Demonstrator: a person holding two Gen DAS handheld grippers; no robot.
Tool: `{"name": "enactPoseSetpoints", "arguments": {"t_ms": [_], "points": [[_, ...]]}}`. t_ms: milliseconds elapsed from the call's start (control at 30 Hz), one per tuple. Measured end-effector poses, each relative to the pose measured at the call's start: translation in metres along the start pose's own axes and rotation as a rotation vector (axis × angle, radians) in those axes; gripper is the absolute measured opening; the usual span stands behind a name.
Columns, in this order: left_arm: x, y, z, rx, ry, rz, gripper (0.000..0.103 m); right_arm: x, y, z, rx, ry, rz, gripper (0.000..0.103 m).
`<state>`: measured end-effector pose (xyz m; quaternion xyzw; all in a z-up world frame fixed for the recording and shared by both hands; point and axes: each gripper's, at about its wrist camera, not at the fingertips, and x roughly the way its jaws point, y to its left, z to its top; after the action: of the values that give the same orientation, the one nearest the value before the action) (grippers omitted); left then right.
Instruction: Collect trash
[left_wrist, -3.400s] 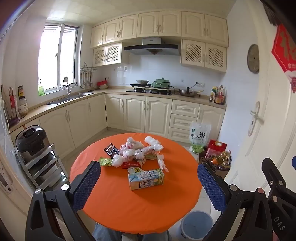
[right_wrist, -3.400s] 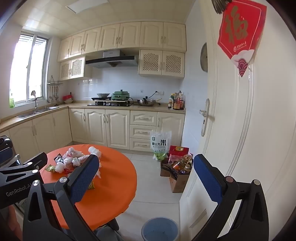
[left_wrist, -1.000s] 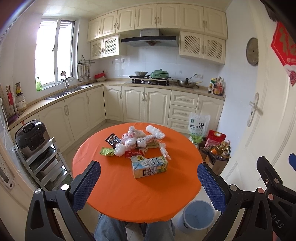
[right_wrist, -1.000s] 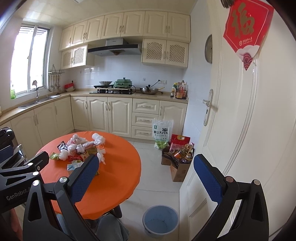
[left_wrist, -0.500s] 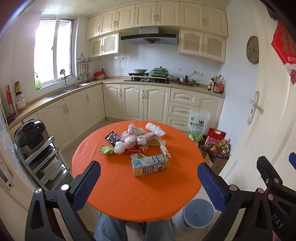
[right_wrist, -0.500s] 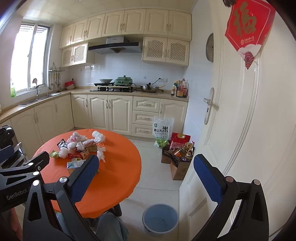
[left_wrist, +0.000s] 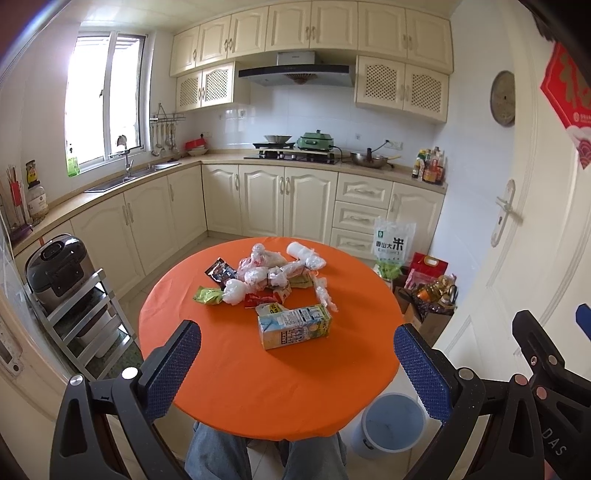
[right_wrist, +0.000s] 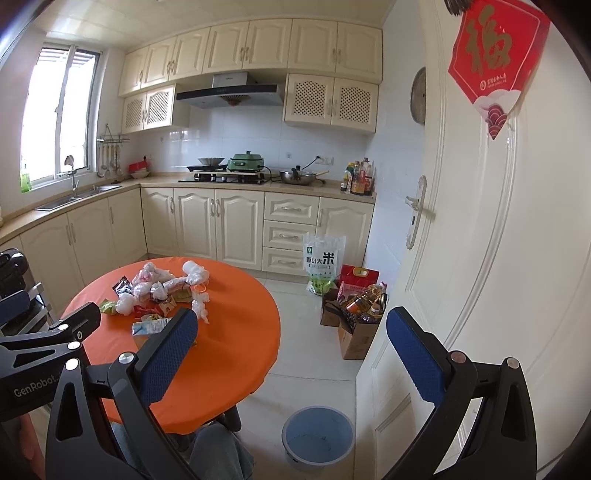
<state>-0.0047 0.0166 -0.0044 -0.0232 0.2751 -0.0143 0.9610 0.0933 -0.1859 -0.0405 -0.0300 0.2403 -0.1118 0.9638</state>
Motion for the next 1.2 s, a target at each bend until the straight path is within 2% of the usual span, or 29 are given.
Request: {"name": "enactPoseSetpoints", "arguments": {"t_ms": [400, 700, 833, 1067, 1200], "points": [[0.011, 0.010, 0.006, -0.001, 0.034, 0.008, 0.102, 0.013, 0.011, 0.006, -0.012, 0.026, 0.012, 0.103], [0.037, 0.045, 0.017, -0.056, 0.095, 0.046, 0.102, 0.036, 0.044, 0.009, -0.037, 0.071, 0.030, 0.103], [0.061, 0.066, 0.027, -0.083, 0.133, 0.073, 0.102, 0.054, 0.064, 0.009, -0.055, 0.109, 0.038, 0.103], [0.106, 0.113, 0.035, -0.127, 0.231, 0.121, 0.101, 0.112, 0.108, -0.001, -0.078, 0.237, 0.075, 0.103], [0.137, 0.137, 0.035, -0.137, 0.290, 0.143, 0.101, 0.160, 0.133, -0.016, -0.068, 0.369, 0.120, 0.103]]}}
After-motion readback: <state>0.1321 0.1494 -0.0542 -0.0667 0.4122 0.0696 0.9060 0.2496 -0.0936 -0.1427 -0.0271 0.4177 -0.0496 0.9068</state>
